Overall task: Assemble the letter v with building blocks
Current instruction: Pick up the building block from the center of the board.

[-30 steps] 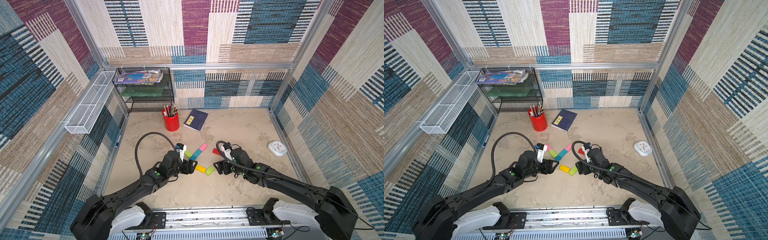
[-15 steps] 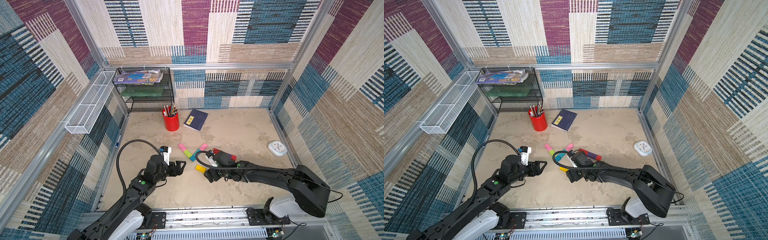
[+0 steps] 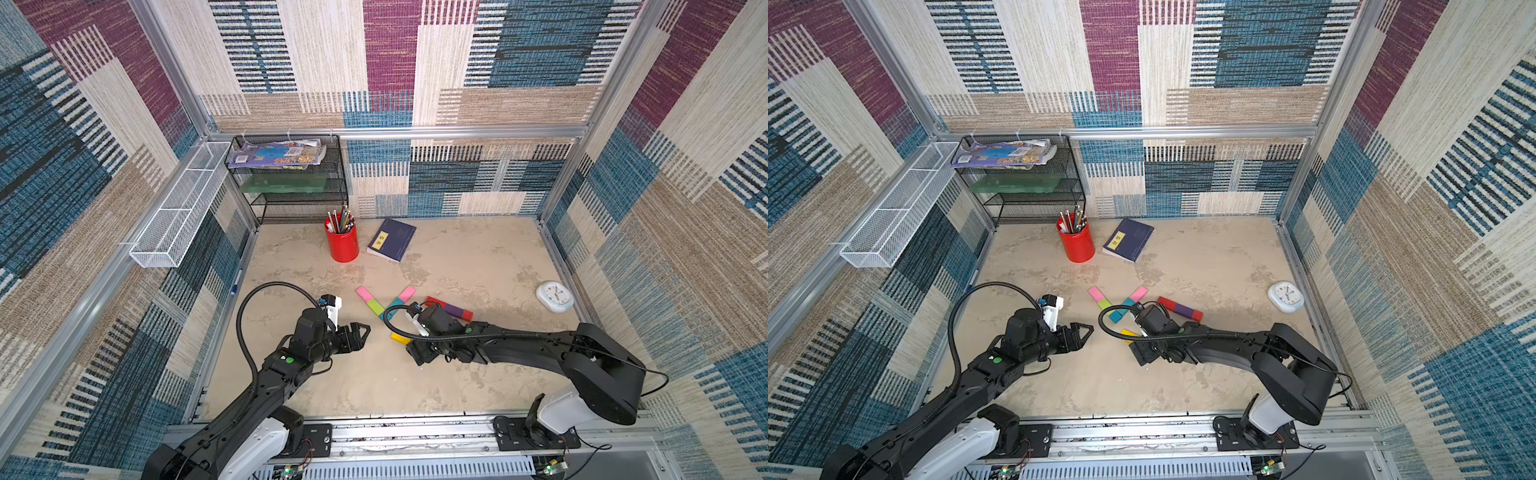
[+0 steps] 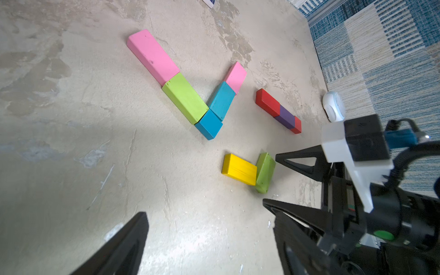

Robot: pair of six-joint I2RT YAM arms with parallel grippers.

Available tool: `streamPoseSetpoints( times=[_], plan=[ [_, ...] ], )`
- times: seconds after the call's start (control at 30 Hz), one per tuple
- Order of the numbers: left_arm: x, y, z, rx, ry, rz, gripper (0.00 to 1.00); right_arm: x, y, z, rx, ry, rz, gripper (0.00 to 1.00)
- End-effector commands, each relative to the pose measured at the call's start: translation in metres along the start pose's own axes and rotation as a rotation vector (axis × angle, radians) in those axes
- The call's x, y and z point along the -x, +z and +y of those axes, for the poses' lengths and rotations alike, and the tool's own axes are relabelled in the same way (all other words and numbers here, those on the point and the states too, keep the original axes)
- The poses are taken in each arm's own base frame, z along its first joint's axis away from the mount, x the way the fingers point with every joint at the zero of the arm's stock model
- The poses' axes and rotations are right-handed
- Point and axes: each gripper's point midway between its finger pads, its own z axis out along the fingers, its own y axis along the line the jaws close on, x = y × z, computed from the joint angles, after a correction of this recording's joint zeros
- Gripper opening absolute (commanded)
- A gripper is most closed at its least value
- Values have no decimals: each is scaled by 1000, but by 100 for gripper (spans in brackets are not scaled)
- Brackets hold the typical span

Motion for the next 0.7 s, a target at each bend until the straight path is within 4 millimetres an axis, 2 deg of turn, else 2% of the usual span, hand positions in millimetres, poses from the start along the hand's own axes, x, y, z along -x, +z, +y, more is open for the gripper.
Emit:
streamPoseSetpoints(
  times=[0.0,0.33,0.43,0.67],
  plan=[
    [2,1,-3,-26,-30,-11,86,5,-1,-4,-25,-2,-13,88],
    [0,2,-1,-23,-34,-8,86,-10,16,2,12,6,84,87],
    [0,3,0,-23,-34,-7,86,-13,17,3,21,10,95,83],
    [-1,4,0,-27,-32,-3,86,-21,23,0,-14,13,155,67]
  ],
)
